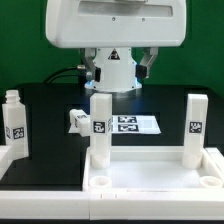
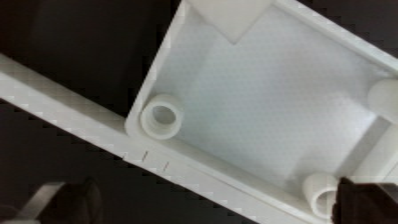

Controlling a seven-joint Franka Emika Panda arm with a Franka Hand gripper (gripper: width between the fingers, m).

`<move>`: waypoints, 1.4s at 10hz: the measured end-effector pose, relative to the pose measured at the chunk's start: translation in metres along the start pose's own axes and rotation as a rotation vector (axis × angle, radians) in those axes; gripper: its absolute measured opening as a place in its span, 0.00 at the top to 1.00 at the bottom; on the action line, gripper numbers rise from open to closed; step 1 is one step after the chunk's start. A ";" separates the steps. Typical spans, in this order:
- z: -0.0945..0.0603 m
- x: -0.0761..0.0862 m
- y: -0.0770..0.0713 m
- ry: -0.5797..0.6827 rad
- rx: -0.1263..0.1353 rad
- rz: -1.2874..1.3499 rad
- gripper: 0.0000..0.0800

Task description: Assemble desk

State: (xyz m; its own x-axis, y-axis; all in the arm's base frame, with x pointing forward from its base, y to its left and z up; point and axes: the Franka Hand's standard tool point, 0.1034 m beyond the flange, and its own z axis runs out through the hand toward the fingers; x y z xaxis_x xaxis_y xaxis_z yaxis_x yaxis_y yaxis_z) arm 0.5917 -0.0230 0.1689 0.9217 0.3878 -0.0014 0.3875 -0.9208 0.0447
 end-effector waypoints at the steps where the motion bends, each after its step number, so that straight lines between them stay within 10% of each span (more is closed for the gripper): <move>1: 0.000 0.000 -0.001 0.001 0.003 0.067 0.19; 5: -0.014 -0.072 -0.024 -0.023 0.058 0.330 0.19; 10: -0.005 -0.080 -0.032 -0.031 0.061 0.511 0.19; 12: 0.028 -0.124 -0.019 0.021 0.082 0.447 0.19; 14: 0.071 -0.154 -0.019 0.058 0.031 0.422 0.19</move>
Offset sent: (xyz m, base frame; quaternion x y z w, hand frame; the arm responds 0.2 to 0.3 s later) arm -0.1000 -0.0184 0.0241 0.0244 -0.0283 0.2438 0.9691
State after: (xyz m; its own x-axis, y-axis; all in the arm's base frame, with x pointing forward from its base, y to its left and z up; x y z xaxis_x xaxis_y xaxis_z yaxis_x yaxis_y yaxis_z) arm 0.4437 -0.0679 0.0977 0.9975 -0.0228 0.0664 -0.0228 -0.9997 -0.0008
